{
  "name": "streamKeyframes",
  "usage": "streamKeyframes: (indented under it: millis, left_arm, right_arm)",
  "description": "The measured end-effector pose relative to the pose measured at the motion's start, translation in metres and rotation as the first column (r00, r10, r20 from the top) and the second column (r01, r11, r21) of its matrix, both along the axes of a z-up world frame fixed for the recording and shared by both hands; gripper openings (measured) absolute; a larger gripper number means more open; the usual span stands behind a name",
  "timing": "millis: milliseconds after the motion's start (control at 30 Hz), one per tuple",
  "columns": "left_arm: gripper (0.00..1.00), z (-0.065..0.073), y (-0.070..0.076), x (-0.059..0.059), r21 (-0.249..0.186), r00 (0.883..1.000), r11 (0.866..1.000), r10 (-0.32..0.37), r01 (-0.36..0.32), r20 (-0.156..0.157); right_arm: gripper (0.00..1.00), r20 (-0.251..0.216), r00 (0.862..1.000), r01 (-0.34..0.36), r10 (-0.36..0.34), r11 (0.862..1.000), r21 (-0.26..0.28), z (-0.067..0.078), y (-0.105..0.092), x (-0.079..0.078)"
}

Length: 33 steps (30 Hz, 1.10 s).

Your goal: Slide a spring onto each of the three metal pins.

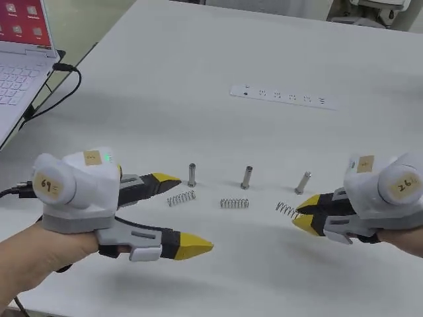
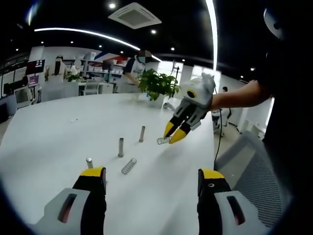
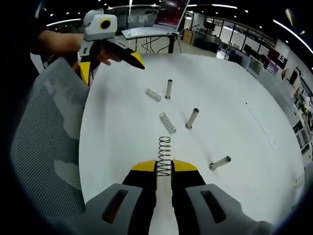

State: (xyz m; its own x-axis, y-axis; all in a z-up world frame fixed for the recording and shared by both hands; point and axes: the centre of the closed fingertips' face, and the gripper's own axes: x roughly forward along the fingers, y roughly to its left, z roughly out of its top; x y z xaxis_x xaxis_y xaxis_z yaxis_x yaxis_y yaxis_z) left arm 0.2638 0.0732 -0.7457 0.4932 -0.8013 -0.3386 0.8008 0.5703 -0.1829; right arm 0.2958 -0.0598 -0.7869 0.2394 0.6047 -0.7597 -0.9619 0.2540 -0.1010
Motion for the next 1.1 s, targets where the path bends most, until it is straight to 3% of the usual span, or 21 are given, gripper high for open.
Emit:
streamKeyframes:
  millis: [100,267,500,933,1000,1067,1100]
  left_arm:
    - [0.71,0.003,-0.006,0.001,-0.019,1.0,1.0,-0.02,0.02,0.012]
    - [0.66,0.005,-0.02,0.003,-0.039,0.999,0.998,-0.048,0.048,0.004]
    - [0.6,0.005,-0.041,0.002,-0.041,0.995,0.994,-0.097,0.097,0.009]
    - [0.45,0.007,-0.056,0.005,-0.032,0.988,0.987,-0.154,0.155,0.024]
    - [0.38,0.005,-0.059,0.004,-0.016,0.984,0.984,-0.174,0.175,0.043]
    - [0.32,0.007,-0.062,0.006,-0.009,0.981,0.984,-0.178,0.179,0.084]
    - [0.31,0.007,-0.064,0.006,-0.01,0.98,0.983,-0.184,0.186,0.08]
  right_arm:
    - [0.08,0.006,1.0,-0.021,0.021,1.0,0.01,0.004,0.004,-0.003]
    - [0.08,0.028,0.997,-0.077,0.077,0.997,0.024,0.011,0.014,-0.011]
    - [0.08,0.063,0.984,-0.168,0.169,0.986,-0.009,0.011,0.022,-0.022]
    - [0.08,0.079,0.968,-0.24,0.239,0.971,0.002,0.02,0.034,-0.033]
    - [0.08,0.083,0.965,-0.252,0.251,0.968,0.004,0.021,0.036,-0.034]
    - [0.08,0.083,0.961,-0.264,0.262,0.964,0.016,0.023,0.037,-0.036]
    - [0.08,0.086,0.959,-0.273,0.27,0.962,0.025,0.025,0.038,-0.038]
